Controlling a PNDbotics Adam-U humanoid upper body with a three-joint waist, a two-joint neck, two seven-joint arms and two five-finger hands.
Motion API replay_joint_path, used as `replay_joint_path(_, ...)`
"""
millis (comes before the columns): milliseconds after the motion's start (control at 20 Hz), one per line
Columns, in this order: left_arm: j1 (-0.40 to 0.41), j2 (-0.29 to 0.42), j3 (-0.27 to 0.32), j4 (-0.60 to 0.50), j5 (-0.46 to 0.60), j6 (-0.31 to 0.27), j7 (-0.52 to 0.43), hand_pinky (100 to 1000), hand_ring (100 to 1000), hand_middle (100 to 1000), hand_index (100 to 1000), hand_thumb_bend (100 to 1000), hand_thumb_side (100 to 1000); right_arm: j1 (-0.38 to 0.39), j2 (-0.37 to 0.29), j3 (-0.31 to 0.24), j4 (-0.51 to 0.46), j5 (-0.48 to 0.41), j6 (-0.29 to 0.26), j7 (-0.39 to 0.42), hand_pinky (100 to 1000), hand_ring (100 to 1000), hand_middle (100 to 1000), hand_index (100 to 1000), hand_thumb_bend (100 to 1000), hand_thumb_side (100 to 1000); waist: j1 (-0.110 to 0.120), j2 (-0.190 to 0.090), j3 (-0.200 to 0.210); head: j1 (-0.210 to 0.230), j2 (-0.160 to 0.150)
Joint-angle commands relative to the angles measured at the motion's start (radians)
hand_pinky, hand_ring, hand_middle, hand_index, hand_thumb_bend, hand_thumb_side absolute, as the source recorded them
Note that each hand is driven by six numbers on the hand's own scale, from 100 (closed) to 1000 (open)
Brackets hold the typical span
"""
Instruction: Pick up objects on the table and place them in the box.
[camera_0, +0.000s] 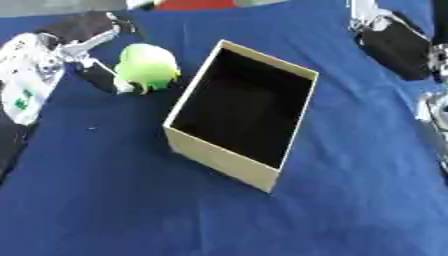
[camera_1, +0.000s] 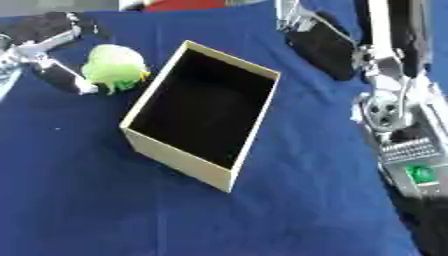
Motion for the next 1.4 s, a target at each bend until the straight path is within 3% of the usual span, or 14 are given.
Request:
replay_joint_path(50, -0.026, 0.011, 0.008, -0.006, -0.006, 0.002, -0.003, 720, 861, 771, 838, 591, 232, -0.014, -0.008, -0.007, -0.015, -0.007, -0.002, 0.002, 888, 757, 757, 885, 100, 553, -0.001, -0.031, -0.001, 0.001, -0.007)
replay_joint_path(800, -0.060, -0.047, 0.016, 0.077, -0.052, 0.005, -0.012, 715, 860, 771, 835, 485, 195, -0.015, -0.006, -0.003, -0.015, -0.012, -0.002, 0.003, 889, 756, 756, 886, 100, 553, -0.002, -0.027, -0.007, 0.002, -0.012)
replay_joint_path(900, -0.066, -0.059, 0.022, 0.097, -0.058, 0.008, -0.007, 706, 854, 760, 828, 438, 185, -0.015, -0.004, -0.002, -0.015, -0.015, -0.002, 0.003, 889, 756, 756, 886, 100, 554, -0.002, -0.026, -0.007, 0.003, -0.012)
replay_joint_path(1200, -0.069, -0.065, 0.028, 0.108, -0.055, 0.011, 0.039, 625, 787, 645, 764, 177, 139, -0.012, -0.004, -0.001, -0.015, -0.018, 0.000, 0.000, 889, 756, 757, 888, 100, 555, -0.002, -0.025, -0.008, 0.001, -0.012)
replay_joint_path(1300, -0.069, -0.064, 0.025, 0.102, -0.059, 0.013, 0.052, 556, 731, 569, 718, 135, 115, -0.012, -0.003, -0.001, -0.015, -0.019, -0.001, -0.001, 889, 756, 757, 887, 100, 554, -0.003, -0.026, -0.008, 0.000, -0.012)
replay_joint_path(1400, -0.069, -0.064, 0.023, 0.097, -0.076, 0.014, 0.074, 459, 617, 492, 638, 100, 100, -0.012, -0.001, -0.001, -0.015, -0.019, -0.001, -0.001, 889, 756, 757, 888, 100, 555, -0.004, -0.026, -0.008, 0.001, -0.013)
